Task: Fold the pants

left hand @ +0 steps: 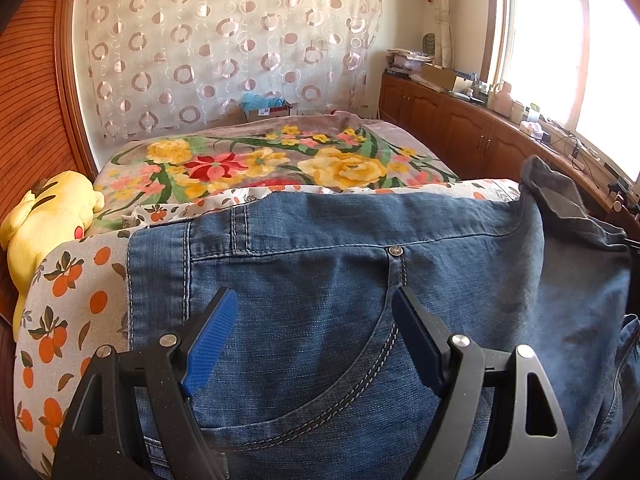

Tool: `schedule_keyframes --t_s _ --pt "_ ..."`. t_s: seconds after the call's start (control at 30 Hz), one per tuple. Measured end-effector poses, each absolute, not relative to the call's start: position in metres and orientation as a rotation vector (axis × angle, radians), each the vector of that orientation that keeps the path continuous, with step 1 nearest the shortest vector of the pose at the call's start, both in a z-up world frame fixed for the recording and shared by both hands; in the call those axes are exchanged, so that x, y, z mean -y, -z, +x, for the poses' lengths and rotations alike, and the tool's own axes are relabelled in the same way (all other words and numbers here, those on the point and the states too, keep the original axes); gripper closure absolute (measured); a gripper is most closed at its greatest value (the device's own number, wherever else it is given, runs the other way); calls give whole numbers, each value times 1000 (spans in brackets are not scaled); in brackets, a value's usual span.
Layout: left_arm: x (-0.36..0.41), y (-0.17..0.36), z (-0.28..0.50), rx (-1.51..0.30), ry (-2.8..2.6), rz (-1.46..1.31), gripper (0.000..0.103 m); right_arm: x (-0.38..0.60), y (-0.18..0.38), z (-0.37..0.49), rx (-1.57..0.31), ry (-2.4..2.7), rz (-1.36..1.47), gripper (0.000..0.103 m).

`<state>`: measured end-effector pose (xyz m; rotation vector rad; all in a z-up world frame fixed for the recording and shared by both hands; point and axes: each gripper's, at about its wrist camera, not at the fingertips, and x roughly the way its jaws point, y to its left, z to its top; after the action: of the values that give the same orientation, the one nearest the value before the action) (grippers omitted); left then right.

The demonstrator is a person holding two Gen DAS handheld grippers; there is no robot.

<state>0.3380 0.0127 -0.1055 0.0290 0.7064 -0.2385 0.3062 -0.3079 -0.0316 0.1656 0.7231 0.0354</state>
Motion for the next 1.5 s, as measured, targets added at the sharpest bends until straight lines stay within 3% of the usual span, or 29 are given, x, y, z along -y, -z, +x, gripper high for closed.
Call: schedule_keyframes --t_s 0.3,0.57,0.67,0.73,1.1,1.37,1.4,1.43,1.47,1.5 --pt "-12 108 336 -707 239 31 23 309 72 262 -807 63 266 83" --pt "-11 111 333 -710 238 37 23 317 51 264 -752 141 173 80" --pt "-11 112 331 -710 238 37 23 305 37 278 -716 130 132 71" --pt "-11 111 333 -711 239 37 23 295 35 290 -699 100 104 58" --pt "-11 112 330 -717 241 39 23 247 53 398 -705 -19 -118 34" --pt "-10 112 331 -719 242 39 23 263 54 430 -760 28 -123 33" --pt "-10 113 331 -720 242 38 23 265 52 429 -758 28 -116 41" --pt "-9 113 329 -722 242 38 23 266 48 429 -756 27 -109 74" --pt "-8 113 329 -724 241 37 23 272 49 431 -756 49 -105 88" --pt "-8 114 327 -724 238 35 23 280 40 422 -746 77 -95 93"
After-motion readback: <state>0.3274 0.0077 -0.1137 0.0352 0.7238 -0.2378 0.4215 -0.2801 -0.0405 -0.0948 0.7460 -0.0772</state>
